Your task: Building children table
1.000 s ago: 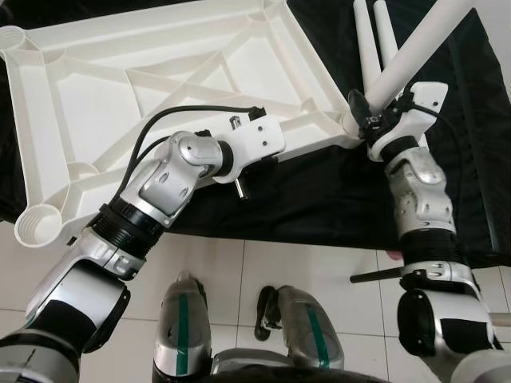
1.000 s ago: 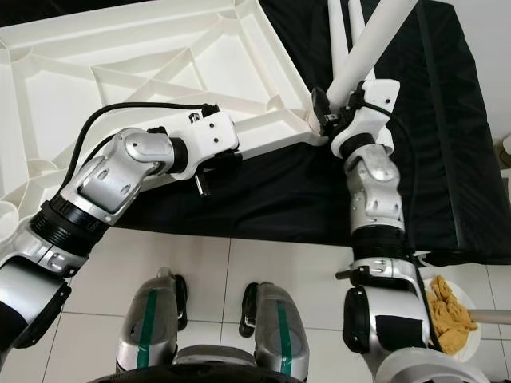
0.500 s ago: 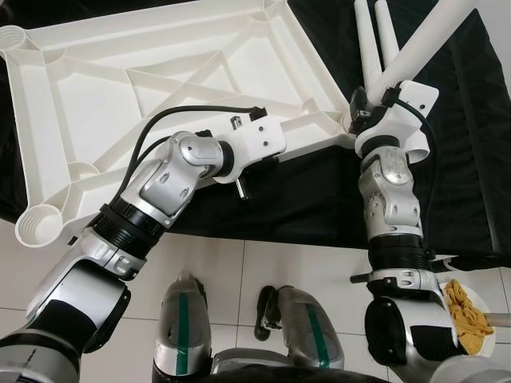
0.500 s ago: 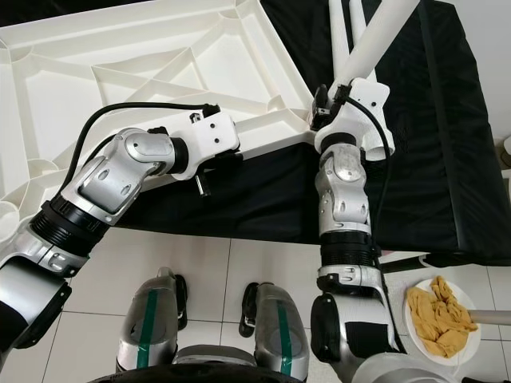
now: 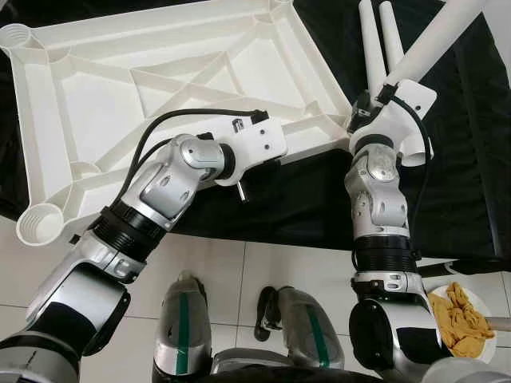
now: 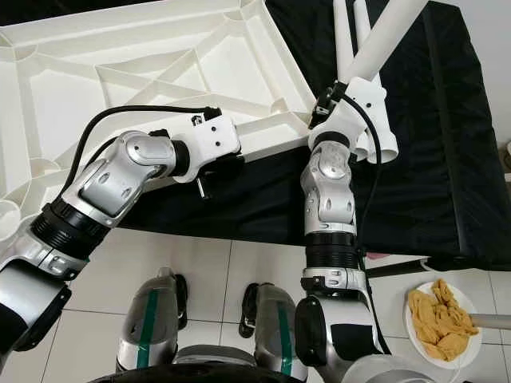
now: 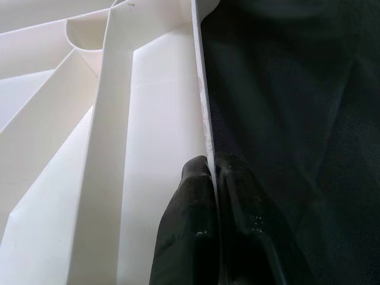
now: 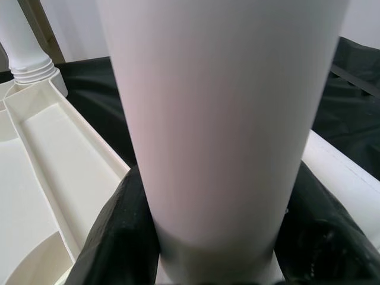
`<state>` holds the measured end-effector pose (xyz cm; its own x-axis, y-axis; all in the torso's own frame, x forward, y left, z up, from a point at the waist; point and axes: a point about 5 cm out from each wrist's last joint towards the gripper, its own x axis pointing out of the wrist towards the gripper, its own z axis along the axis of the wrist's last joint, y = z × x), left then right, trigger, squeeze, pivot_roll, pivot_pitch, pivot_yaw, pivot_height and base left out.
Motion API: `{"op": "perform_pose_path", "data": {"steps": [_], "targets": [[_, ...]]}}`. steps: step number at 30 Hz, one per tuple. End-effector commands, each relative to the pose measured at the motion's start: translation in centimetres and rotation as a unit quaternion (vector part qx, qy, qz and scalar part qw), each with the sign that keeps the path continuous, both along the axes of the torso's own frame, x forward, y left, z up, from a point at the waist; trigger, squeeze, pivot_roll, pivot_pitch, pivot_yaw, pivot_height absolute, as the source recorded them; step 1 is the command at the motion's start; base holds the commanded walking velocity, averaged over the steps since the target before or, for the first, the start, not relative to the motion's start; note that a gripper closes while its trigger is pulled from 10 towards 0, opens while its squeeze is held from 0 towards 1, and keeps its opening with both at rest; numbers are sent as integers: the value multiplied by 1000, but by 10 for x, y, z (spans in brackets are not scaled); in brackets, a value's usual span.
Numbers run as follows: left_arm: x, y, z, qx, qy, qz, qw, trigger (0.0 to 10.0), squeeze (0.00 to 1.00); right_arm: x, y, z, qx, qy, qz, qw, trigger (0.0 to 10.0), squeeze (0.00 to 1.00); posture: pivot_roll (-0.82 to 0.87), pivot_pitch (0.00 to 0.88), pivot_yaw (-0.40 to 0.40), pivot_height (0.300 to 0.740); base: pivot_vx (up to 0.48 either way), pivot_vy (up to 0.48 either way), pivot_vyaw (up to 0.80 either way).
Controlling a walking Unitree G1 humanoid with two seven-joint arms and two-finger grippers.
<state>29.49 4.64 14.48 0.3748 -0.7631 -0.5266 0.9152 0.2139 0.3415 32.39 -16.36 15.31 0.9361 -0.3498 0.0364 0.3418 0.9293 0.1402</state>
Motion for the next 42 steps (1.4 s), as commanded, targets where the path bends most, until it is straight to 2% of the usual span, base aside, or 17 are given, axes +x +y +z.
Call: {"op": "perform_pose_path", "data": {"steps": [1,2,12,16,19,20,21,22,23,24,25,28,29,30,32,36,42], "targets": [[-11,-3,-20,29,44,-29,998,10000,0,-4,-6,-3,-1,10,-14,1000,10000,0,83,37,-93,740,0,0,0],[-11,-4,-20,29,44,-29,998,10000,0,-5,-5,-4,3,9,-5,1000,10000,1000,83,36,-94,740,0,0,0],[-11,-3,-21,34,42,-26,998,10000,0,-6,-2,-8,0,21,20,1000,10000,1000,80,29,-94,740,0,0,0],[-3,-2,-24,46,6,5,999,10000,0,-6,-3,-7,10,22,23,999,10000,1000,75,25,-93,740,0,0,0],[-2,-2,-25,51,-5,0,999,10000,0,-5,0,-7,15,22,34,999,10000,1000,75,24,-93,740,0,0,0],[-2,-3,-25,51,-13,-8,999,10000,0,-5,3,-7,17,23,42,999,10000,875,75,24,-93,740,0,0,0],[-2,-3,-25,51,-13,-8,999,10000,0,-5,3,-7,17,23,42,999,10000,875,75,24,-93,740,0,0,0],[-2,-3,-25,45,-6,-7,999,10000,1000,-6,5,-7,17,23,48,998,10000,588,73,23,-91,740,0,0,0],[-2,-3,-25,45,-6,-7,999,10000,1000,-6,5,-7,17,23,48,998,10000,588,73,23,-91,740,0,0,0],[-3,-2,-25,43,1,-10,999,10000,1000,-6,6,-7,18,24,53,998,10000,455,73,22,-91,740,0,0,0],[-3,-2,-25,43,1,-10,999,10000,1000,-6,6,-7,18,24,53,998,10000,455,73,22,-91,740,0,0,0],[-3,-3,-22,33,9,-6,999,10000,1000,-5,8,-8,23,29,63,997,10000,275,74,22,-89,740,0,0,0],[-2,-4,-22,30,6,-4,1000,10000,1000,-5,9,-8,22,27,65,997,10000,275,74,22,-89,740,0,0,0],[-2,-4,-21,30,4,-4,1000,10000,0,-4,9,-7,23,25,67,997,10000,255,74,22,-89,740,0,0,0],[-2,-5,-20,27,0,-7,1000,10000,0,-4,9,-6,24,23,68,997,10000,235,74,22,-89,740,0,0,0],[1,-13,-16,2,3,1,1000,10000,0,-2,5,-2,19,18,69,997,10000,90,70,31,-83,740,0,0,0],[8,-24,-7,-43,5,25,999,10000,0,-1,-3,-2,14,17,59,998,10000,82,70,37,-82,740,0,0,0]]}}
